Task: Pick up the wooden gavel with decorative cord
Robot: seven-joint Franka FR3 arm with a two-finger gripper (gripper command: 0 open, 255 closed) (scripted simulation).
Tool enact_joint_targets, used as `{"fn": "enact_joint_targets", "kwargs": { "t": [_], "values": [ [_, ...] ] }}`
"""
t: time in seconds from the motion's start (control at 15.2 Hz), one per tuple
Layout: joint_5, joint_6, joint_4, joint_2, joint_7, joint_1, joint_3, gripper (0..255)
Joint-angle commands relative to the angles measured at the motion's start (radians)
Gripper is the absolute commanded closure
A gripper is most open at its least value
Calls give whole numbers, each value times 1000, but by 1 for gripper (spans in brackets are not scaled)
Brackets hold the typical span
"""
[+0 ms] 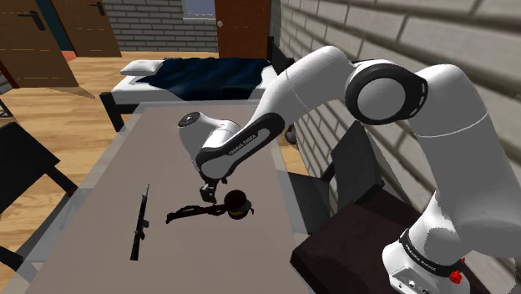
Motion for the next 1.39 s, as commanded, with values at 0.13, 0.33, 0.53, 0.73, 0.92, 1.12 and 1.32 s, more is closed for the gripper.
{"fn": "enact_joint_targets", "kwargs": {
  "t": [0.13,0.33,0.53,0.73,0.92,1.12,1.32],
  "values": [
    [-34,-32,177,163,-19,64,-10,0],
    [-41,-25,213,208,-21,76,-15,0],
    [-46,-8,228,239,-18,80,-21,0],
    [-50,6,242,268,-15,84,-26,0],
    [-50,7,241,268,-15,84,-26,255],
    [-50,7,243,269,-15,84,-26,255],
    [-50,8,241,268,-15,84,-26,255]
  ]
}}
